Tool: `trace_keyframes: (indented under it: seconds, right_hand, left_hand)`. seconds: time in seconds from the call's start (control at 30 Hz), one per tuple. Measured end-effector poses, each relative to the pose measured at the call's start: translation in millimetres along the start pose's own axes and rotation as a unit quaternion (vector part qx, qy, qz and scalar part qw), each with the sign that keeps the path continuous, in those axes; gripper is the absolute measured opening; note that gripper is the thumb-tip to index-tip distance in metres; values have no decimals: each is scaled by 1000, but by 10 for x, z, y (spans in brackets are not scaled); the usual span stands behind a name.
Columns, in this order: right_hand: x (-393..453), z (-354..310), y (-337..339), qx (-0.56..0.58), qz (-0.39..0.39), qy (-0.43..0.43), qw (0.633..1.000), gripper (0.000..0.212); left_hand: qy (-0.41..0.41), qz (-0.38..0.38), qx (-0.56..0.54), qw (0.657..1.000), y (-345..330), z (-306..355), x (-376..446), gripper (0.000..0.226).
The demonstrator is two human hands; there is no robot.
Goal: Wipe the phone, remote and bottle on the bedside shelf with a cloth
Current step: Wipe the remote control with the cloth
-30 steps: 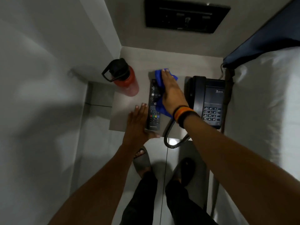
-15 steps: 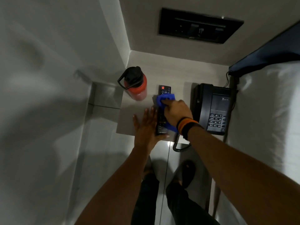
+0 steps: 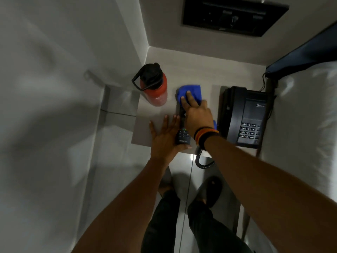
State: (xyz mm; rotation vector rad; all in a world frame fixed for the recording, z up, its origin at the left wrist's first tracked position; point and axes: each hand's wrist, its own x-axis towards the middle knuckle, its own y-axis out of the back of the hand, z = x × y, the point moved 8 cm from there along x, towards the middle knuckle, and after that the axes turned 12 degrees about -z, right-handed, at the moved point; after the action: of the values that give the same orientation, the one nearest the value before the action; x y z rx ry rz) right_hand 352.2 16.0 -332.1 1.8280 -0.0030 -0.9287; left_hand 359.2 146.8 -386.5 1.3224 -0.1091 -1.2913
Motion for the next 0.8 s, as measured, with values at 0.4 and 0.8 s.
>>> trace_keyframes:
  seconds: [0.4, 0.8]
  right_hand:
    - [-154, 383, 669, 238, 93, -24, 966, 51]
    - [-397, 106, -300, 91, -38, 8, 995, 62]
  left_hand:
    - [-9, 49, -12, 999, -21, 44, -186, 119]
    - [-21, 78, -3, 997, -134, 64, -143, 99]
